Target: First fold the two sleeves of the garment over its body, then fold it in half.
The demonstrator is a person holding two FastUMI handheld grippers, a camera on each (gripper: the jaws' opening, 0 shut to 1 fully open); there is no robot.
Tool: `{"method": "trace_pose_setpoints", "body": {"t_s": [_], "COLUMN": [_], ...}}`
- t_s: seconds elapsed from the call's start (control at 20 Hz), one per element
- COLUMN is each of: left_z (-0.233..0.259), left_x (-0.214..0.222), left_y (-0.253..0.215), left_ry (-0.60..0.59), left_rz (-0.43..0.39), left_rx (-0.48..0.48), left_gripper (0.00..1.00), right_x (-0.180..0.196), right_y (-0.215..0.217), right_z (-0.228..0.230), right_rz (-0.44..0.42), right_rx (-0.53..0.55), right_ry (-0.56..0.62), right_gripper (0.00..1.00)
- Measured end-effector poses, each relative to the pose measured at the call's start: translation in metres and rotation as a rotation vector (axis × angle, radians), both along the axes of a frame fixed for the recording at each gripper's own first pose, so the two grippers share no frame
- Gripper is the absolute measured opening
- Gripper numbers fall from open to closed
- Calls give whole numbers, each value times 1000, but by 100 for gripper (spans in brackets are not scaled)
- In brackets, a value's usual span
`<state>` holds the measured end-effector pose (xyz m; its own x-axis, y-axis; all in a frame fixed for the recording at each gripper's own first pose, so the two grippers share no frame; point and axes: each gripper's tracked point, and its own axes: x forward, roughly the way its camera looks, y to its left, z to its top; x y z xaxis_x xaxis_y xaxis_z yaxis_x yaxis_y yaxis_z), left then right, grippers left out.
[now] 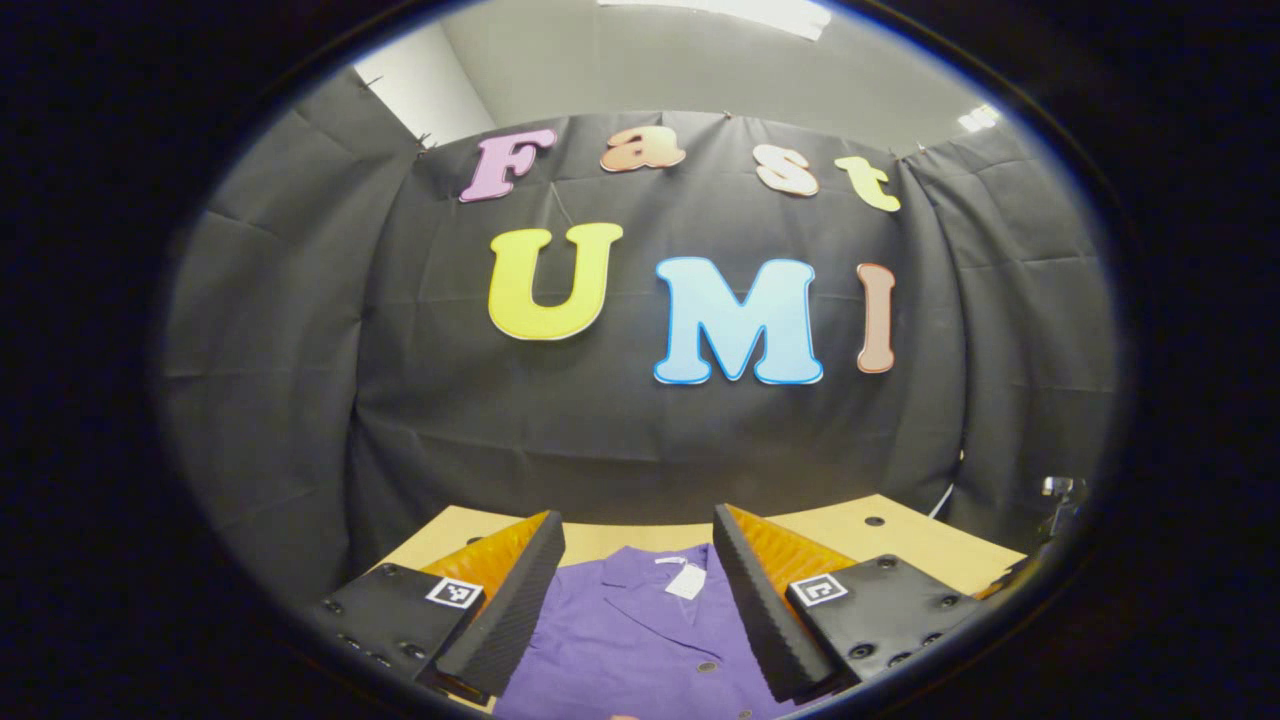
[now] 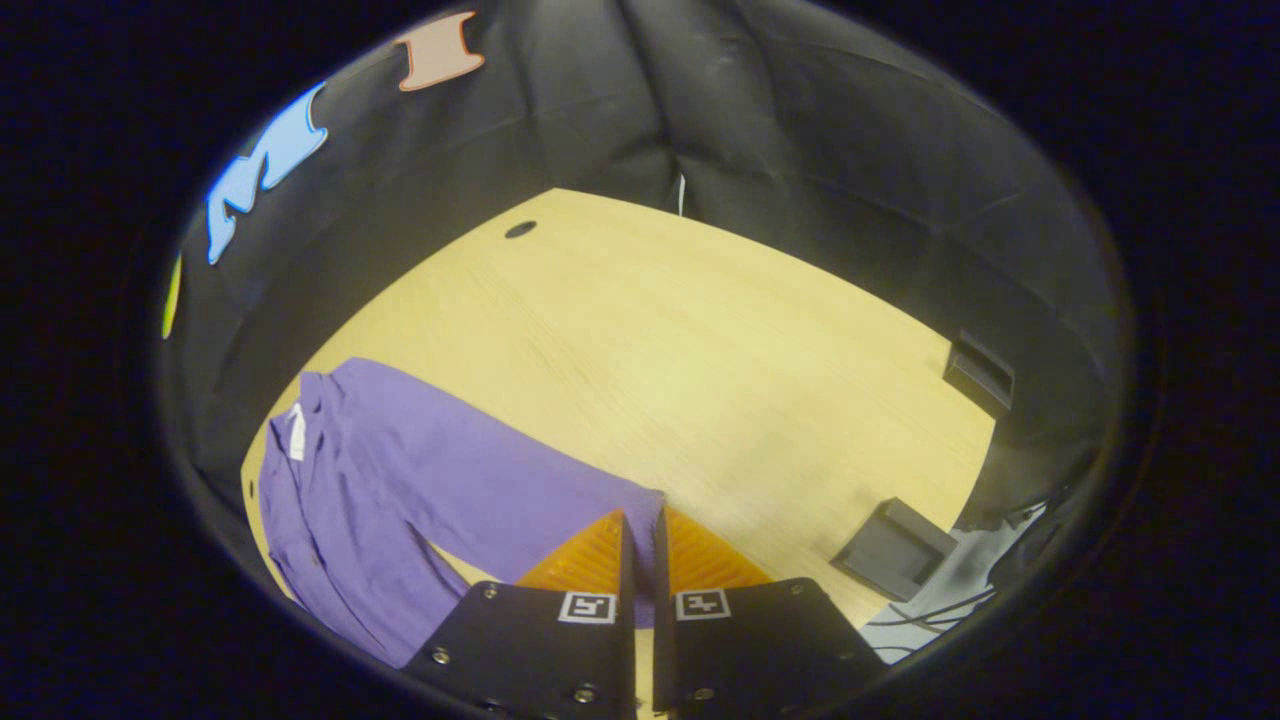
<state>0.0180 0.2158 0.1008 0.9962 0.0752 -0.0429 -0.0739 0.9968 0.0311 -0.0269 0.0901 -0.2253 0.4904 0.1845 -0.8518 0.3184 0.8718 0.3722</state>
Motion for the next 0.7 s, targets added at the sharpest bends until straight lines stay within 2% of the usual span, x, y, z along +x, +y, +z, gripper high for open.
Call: {"method": "trace_pose_setpoints", "body": {"t_s": [0.1, 0.2, 0.45, 0.7], "left_z": [-4, -2, -8, -23], "left_x": [0, -3, -6, -12], "left_y": [11, 21, 40, 71], "left_ry": [12, 10, 18, 45], "left_rz": [-3, 3, 23, 78], "left_rx": [-10, -12, -15, -29], "left_gripper": [96, 93, 93, 93], "right_x": [32, 56, 96, 138], "right_y": [21, 45, 102, 167], "right_z": [41, 76, 132, 186], "right_rz": [-4, 27, 104, 199], "right_rx": [58, 89, 117, 152], "right_ry": [-94, -170, -296, -426], "right_gripper": [7, 7, 7, 7]}}
